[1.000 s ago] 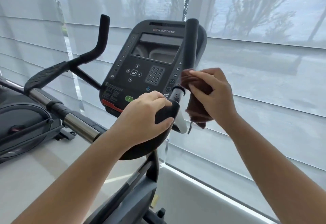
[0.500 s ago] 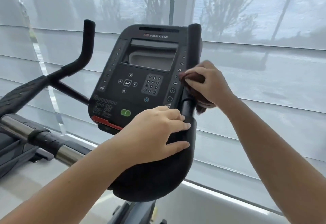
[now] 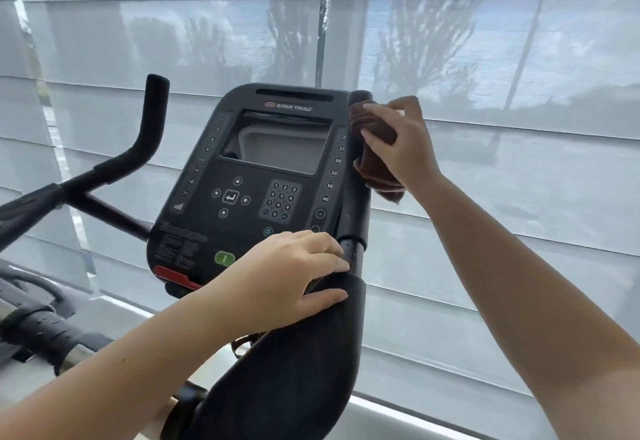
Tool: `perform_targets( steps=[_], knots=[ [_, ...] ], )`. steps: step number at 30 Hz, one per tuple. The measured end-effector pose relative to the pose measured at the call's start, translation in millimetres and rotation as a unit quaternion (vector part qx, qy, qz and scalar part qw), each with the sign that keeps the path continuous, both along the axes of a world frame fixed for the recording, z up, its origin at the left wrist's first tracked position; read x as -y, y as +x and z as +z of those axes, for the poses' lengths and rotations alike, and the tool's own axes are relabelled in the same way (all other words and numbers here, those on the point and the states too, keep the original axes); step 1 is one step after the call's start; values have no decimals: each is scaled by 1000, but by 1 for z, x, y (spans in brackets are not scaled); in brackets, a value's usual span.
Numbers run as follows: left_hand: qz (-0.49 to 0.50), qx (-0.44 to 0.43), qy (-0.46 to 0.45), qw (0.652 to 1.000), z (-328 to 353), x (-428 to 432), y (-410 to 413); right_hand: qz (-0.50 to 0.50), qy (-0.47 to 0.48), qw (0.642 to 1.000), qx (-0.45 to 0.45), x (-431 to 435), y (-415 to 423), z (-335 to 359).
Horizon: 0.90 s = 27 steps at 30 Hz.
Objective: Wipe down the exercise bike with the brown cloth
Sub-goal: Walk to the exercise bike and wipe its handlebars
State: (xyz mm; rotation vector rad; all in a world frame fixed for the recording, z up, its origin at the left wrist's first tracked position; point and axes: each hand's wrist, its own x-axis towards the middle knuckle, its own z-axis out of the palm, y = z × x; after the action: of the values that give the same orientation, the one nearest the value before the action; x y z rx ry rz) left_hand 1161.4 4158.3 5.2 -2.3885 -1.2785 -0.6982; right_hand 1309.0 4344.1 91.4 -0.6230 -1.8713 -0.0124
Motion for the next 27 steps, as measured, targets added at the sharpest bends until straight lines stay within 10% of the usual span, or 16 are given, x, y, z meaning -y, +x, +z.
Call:
perform_targets(
  steps=[7,15,27],
  knots=[
    [38,-8,51,998,7,-23,-15,118,-58,988,76,27,35,-82],
    [137,-11,21,990,30,-74,-26,69,17,993,-96,-16,-4,-11],
    [121,30,-38,991,44,-131,-35,86,-27,995,-47,0,28,-41]
  ],
)
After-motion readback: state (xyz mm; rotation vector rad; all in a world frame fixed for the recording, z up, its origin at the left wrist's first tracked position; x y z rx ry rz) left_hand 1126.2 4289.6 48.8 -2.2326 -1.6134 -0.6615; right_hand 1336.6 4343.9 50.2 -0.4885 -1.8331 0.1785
